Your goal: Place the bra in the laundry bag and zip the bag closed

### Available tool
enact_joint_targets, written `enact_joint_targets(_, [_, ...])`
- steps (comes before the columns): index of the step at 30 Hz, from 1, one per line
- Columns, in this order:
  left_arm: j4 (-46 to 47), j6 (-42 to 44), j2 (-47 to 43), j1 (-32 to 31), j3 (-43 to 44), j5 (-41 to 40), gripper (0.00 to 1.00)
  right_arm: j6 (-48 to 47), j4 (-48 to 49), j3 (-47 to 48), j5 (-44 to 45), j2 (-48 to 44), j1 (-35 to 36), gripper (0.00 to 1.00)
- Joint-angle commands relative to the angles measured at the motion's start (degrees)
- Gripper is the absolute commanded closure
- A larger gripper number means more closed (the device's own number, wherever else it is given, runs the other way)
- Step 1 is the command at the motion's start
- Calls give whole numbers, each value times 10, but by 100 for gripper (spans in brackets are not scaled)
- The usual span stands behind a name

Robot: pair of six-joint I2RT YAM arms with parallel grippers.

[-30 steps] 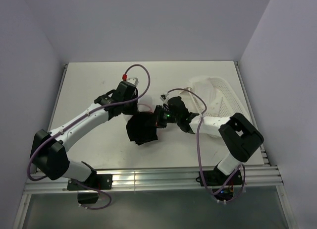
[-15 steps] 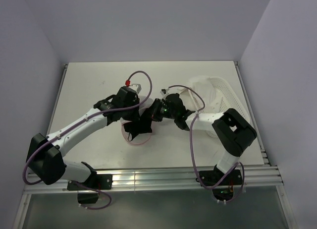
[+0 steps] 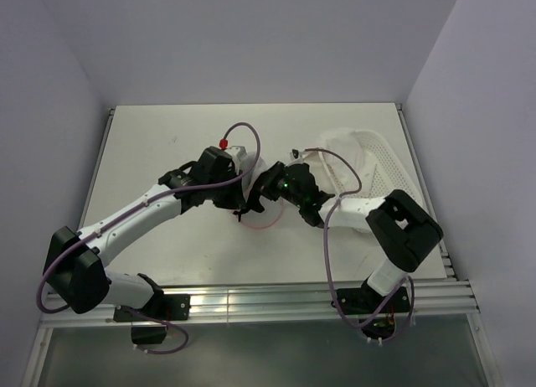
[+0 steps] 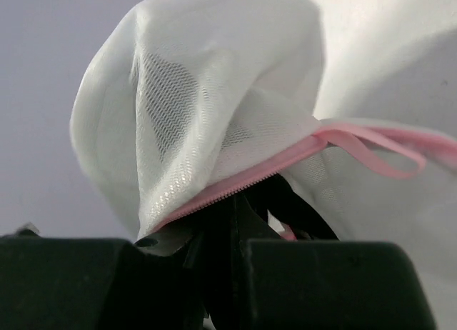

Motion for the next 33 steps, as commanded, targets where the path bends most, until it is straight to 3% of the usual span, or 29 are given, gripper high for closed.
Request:
enact_joint_targets(1, [4,-14,-8,-14,38,109,100,3,30,-7,119,-64,9,100])
enact_joint_targets(5, [33,-39,-15,-21,39,170,100,-10,3,-14,205,-101,18,100])
enact_joint_targets(10, [76,-70,-25,-21,35,234,100,18,-10,-25,234,-131,19,100])
enact_joint_targets(13, [49,-58,-30,-18,40,186,100,30,-24,-28,233,-158,20,100])
enact_joint_targets(16, [68,-70,-32,-9,21,220,100,32,-33,-37,252,-193,20,100])
enact_joint_targets(20, [194,-134,-46,-8,-6,321,100,-1,-111,-15,338,-229,38,100])
enact_joint_targets(23, [273,-216,-45,-6,-25,396,100,-8,-190,9,429,-244,65,100])
enact_joint_targets(24, [347,-271,-43,-6,-40,425,100,3,-242,27,448,-244,70,100])
enact_joint_targets(27, [460,-343,-43,-6,-71,449,100,17,-298,45,481,-242,77,100])
enact_joint_targets(30, [493,-387,-42,-6,-83,450,100,34,-344,58,497,-244,79,100])
enact_joint_targets(33, [464,-374,-40,-4,-87,434,100,51,-404,79,526,-248,82,100])
